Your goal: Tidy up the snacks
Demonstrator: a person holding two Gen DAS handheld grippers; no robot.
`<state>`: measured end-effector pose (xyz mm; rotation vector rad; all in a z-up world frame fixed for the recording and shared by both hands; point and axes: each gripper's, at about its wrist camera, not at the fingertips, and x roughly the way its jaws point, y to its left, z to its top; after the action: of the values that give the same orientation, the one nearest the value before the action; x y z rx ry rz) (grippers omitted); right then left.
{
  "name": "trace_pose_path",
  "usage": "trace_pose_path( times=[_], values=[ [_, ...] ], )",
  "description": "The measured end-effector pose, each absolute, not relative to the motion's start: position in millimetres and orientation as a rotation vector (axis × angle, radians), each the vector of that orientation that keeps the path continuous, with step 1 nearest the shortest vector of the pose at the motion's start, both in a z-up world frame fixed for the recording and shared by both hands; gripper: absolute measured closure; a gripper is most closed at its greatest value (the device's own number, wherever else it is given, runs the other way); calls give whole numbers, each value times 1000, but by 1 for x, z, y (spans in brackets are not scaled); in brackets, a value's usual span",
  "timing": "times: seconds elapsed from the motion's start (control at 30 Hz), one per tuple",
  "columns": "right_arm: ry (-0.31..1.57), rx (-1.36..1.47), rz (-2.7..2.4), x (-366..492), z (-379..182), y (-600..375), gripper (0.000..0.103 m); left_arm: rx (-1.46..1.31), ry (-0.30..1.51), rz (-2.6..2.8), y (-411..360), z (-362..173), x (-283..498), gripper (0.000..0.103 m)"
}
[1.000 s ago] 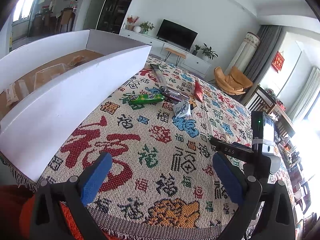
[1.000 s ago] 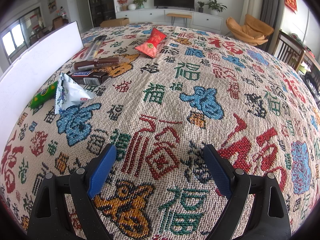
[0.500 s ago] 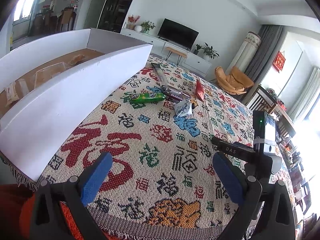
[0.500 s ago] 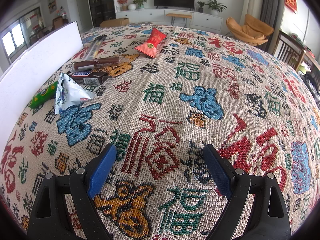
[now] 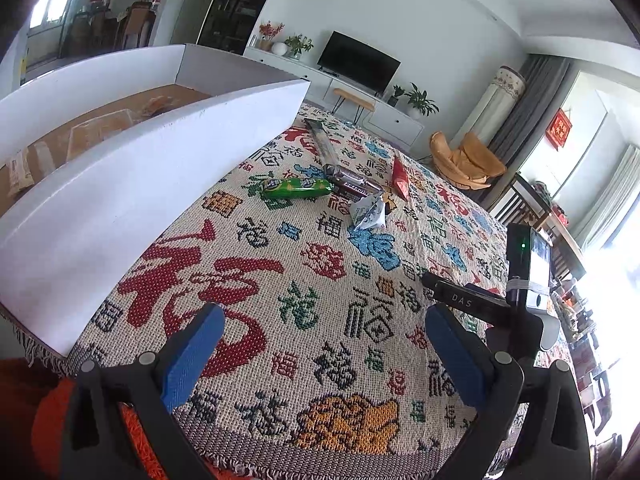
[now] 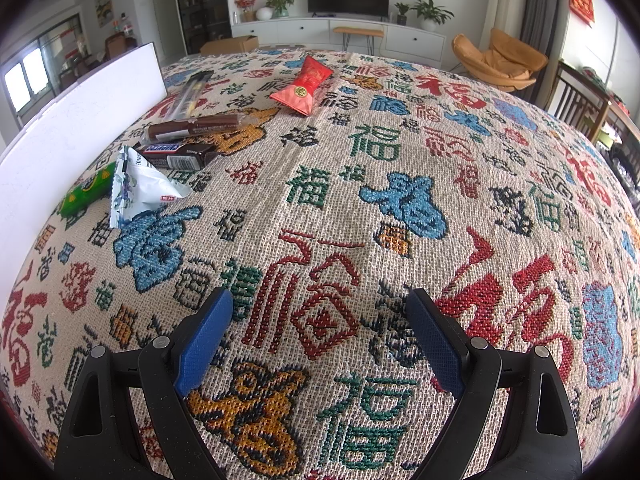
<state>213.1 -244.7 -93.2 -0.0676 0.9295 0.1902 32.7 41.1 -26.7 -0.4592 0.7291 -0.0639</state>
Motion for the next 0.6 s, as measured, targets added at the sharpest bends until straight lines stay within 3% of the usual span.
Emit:
trace_pose_path(
  times=[0.17, 0.4, 0.6],
  values=[
    [929, -68, 190, 213, -93, -245, 12, -474, 798, -54, 39, -38, 43, 3],
    [930, -68, 190, 213, -93, -245, 12, -342, 1042, -76, 16, -61, 96, 3],
    [930, -67, 190, 213, -93, -245, 12, -190, 1024, -3, 7, -73, 123, 3]
  ],
)
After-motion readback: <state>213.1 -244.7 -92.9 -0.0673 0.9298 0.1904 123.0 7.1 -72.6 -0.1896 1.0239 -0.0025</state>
